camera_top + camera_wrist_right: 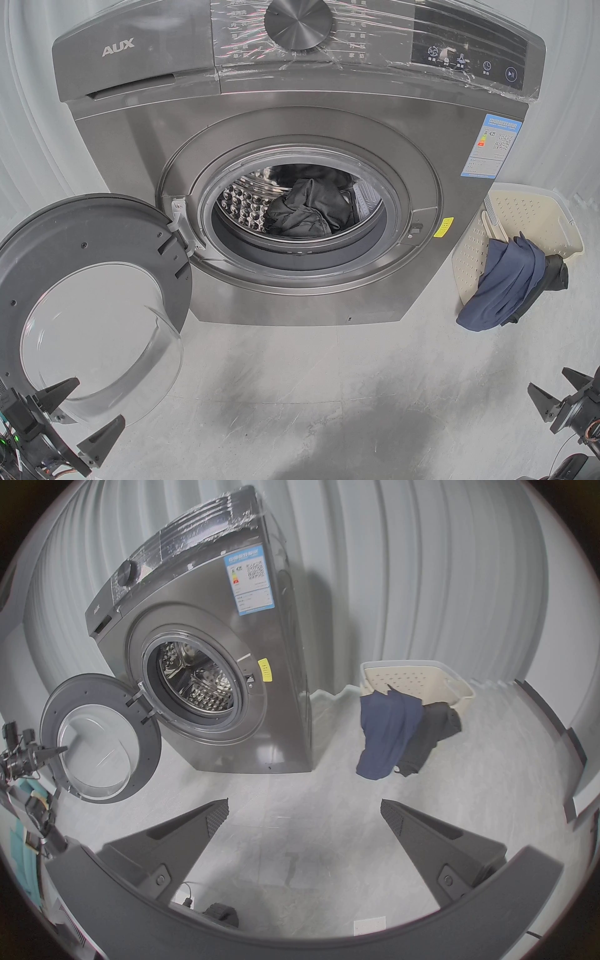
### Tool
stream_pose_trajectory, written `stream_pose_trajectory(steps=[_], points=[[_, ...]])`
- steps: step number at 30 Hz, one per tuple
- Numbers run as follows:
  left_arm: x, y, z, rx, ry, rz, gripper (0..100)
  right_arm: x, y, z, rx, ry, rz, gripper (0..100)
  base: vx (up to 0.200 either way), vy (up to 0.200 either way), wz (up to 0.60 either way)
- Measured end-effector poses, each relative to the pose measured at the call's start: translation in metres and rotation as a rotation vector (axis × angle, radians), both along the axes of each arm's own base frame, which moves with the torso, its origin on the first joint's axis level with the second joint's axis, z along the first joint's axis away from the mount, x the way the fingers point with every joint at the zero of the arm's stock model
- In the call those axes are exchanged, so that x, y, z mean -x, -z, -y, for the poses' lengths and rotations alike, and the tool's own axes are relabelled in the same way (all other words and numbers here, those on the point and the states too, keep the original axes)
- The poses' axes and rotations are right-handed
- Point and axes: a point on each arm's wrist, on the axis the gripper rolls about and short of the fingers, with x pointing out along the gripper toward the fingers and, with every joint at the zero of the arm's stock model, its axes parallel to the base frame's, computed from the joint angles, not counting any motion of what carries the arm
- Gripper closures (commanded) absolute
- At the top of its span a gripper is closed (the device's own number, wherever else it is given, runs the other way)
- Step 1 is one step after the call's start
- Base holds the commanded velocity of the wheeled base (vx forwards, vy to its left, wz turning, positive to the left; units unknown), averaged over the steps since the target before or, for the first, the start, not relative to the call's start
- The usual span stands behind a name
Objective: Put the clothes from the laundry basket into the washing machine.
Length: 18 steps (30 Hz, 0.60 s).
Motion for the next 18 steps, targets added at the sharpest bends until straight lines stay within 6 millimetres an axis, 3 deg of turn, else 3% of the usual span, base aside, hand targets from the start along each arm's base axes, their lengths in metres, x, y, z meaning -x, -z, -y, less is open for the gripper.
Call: stream_pose_trajectory(steps=[5, 12, 18], points=[[0.021, 0.012, -0.013, 0.013, -0.049, 0.014, 0, 0.024, 0.008, 0.009, -0.012, 0.061, 0.041, 0, 0.000, -0.200, 0.00], [0.044, 0.030, -0.021, 0.012, -0.158, 0.052, 0, 0.051, 0.021, 0.013, -0.020, 0.116, 0.146, 0, 0.000, 0.000, 0.00], [0.051, 0.035, -0.021, -0.059, -0.248, 0.094, 0, 0.061, 0.024, 0.012, 0.047, 0.171, 0.238, 0, 0.000, 0.000, 0.00]])
